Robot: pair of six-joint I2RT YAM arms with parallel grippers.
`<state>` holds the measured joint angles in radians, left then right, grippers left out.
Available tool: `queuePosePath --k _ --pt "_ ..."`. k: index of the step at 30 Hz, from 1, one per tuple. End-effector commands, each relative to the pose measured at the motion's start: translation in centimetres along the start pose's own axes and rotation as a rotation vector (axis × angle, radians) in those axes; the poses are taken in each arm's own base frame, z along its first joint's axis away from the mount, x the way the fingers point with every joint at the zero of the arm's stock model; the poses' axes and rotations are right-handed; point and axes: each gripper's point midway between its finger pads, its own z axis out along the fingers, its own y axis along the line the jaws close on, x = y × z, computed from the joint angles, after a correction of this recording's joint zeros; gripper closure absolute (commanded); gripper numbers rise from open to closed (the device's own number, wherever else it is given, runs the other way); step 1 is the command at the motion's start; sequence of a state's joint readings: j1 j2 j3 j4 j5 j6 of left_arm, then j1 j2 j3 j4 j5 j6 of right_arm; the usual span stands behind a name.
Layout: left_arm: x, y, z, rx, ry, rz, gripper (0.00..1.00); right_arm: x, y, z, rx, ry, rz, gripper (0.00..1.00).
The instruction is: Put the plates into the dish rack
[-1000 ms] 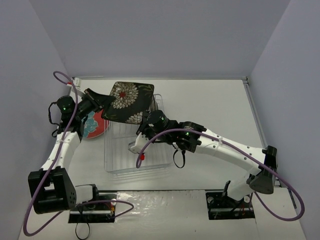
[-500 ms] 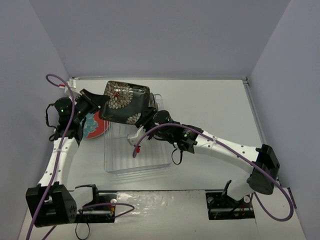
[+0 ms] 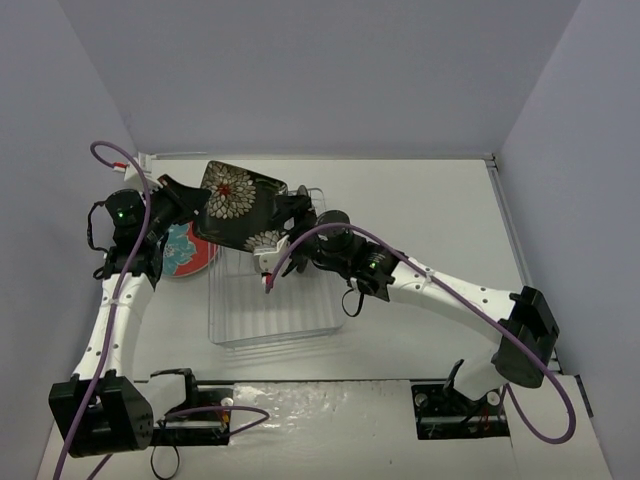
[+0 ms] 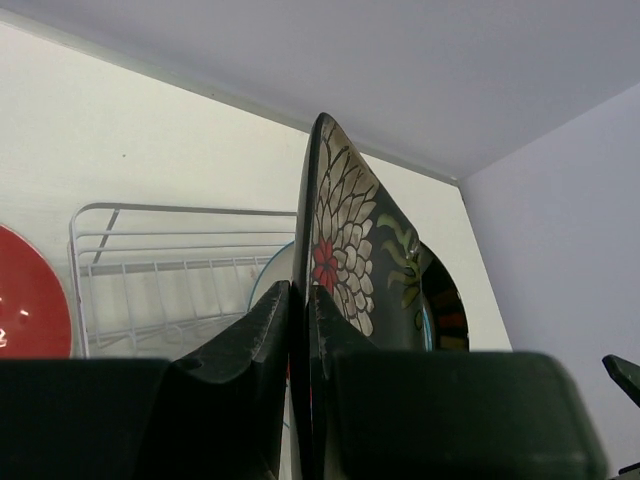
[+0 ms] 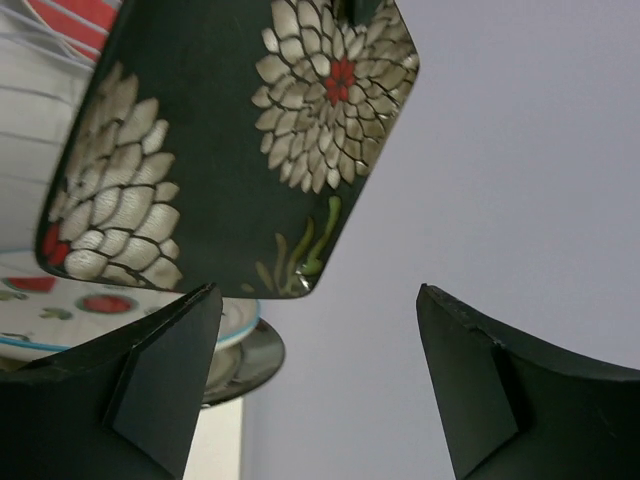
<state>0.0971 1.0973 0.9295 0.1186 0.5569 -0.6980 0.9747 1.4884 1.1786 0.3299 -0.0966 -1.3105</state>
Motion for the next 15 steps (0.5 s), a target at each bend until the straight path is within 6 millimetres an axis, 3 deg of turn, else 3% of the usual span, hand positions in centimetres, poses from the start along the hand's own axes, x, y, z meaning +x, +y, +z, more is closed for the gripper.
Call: queuePosePath --k 1,3,8,11,15 --pt "-6.8 -7.1 -1.8 0.196 -0.201 0.114 1.0 -3.4 -2.8 -0.7 0.042 -0.179 0.1 0.22" --pt "-7.0 -7.6 -2.2 0.218 -0.217 0.146 1.0 -3.5 -3.7 -0.7 0.068 -0.205 0.194 0.21" --pt "-6.9 -9.6 -3.4 0.314 -0.233 0.333 1.0 -1.5 -8.3 -0.7 0.168 -0.206 0.463 0.12" --pt "-6.6 -10.2 -3.9 0.357 -0.239 0.465 1.0 -0.5 -9.9 -1.1 0.185 -0.232 0.607 0.08" --pt "-5.0 -11.6 -4.4 0.495 -0.217 0.581 1.0 1.4 -11.9 -2.1 0.193 -0.24 0.774 0.02"
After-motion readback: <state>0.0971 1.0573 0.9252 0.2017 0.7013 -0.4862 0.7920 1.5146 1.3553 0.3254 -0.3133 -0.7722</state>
